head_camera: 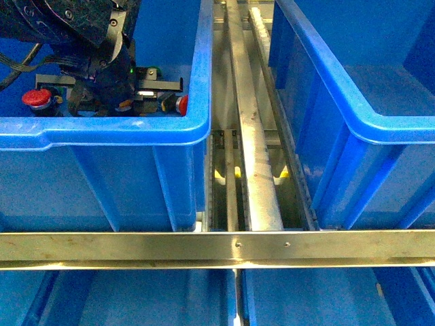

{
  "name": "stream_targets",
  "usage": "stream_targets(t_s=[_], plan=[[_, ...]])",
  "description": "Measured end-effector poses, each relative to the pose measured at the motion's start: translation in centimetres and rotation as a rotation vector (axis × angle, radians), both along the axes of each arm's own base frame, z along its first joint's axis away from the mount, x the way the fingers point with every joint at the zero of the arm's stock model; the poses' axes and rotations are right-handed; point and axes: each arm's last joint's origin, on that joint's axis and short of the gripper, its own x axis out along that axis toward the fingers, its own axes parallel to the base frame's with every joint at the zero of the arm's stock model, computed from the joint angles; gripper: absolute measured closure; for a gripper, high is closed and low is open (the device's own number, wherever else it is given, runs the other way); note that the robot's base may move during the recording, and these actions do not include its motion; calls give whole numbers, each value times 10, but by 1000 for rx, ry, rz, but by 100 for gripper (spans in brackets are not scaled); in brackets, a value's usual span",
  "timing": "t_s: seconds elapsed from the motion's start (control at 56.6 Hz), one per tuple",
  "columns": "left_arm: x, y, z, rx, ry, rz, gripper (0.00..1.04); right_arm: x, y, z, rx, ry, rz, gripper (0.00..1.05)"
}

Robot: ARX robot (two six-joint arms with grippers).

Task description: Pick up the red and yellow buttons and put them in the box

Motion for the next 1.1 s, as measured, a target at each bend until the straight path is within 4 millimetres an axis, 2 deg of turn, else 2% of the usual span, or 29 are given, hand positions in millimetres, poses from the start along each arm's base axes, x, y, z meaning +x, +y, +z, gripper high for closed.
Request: stream_targets(t_s=[0.195,0.318,0.407,0.513,0.548,0.707,0.849,0.955,1.096], plan=[[-1,0,0,-1,-14,-3,71,0,0,0,0,0,0,6],[-15,9,9,-58,-54,-44,71,0,0,0,0,0,0,6],[-38,27,36,-155,-153,-88,71,0,0,0,0,0,0,6],[-86,71,79,-217,-330,-110,71,0,0,0,0,0,0,6],[-102,85,87,-254,-377,-132,71,0,0,0,0,0,0,6],[-155,127,97,-414,-500,-182,71,0,0,0,0,0,0,6],[-190,147,90,-575,-605,-243,71,0,0,0,0,0,0,6],[-201,150,87,-742,-672,-342,71,0,0,0,0,0,0,6],[-201,145,96,-995,-761,-507,71,0,0,0,0,0,0,6]])
